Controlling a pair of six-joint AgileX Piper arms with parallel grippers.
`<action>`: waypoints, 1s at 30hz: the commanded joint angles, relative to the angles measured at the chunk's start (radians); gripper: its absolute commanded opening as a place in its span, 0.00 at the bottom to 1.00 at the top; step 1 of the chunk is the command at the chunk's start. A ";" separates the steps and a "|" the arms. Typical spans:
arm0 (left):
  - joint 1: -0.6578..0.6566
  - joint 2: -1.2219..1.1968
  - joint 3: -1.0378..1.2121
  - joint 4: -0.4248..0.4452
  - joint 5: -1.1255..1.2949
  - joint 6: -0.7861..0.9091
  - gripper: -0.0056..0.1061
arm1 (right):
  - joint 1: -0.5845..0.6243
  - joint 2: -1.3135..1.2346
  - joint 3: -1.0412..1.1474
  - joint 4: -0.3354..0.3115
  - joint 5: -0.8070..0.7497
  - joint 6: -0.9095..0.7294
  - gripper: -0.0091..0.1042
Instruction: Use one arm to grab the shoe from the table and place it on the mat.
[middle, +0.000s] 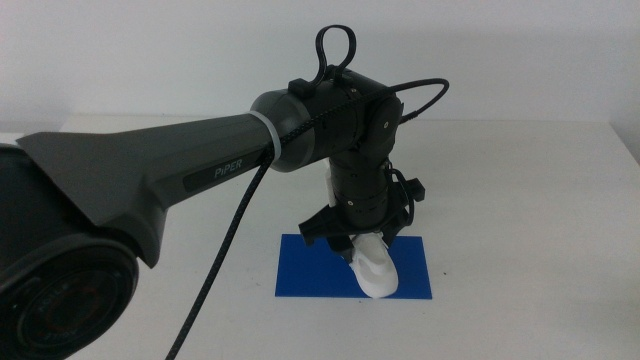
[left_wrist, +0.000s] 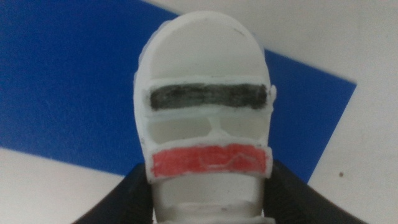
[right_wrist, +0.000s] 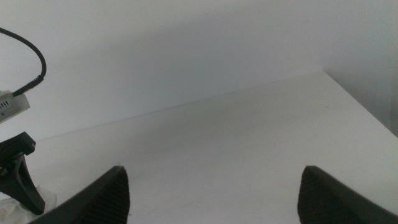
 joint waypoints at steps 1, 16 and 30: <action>-0.003 -0.001 -0.006 -0.033 0.010 0.003 0.03 | 0.002 -0.005 0.002 -0.007 -0.008 -0.004 0.78; 0.006 0.001 -0.004 0.019 0.061 -0.664 0.03 | 0.002 -0.005 0.002 -0.007 -0.008 -0.004 0.78; 0.007 0.011 -0.004 0.018 0.052 -1.053 0.03 | 0.002 -0.005 0.002 -0.007 -0.008 -0.004 0.78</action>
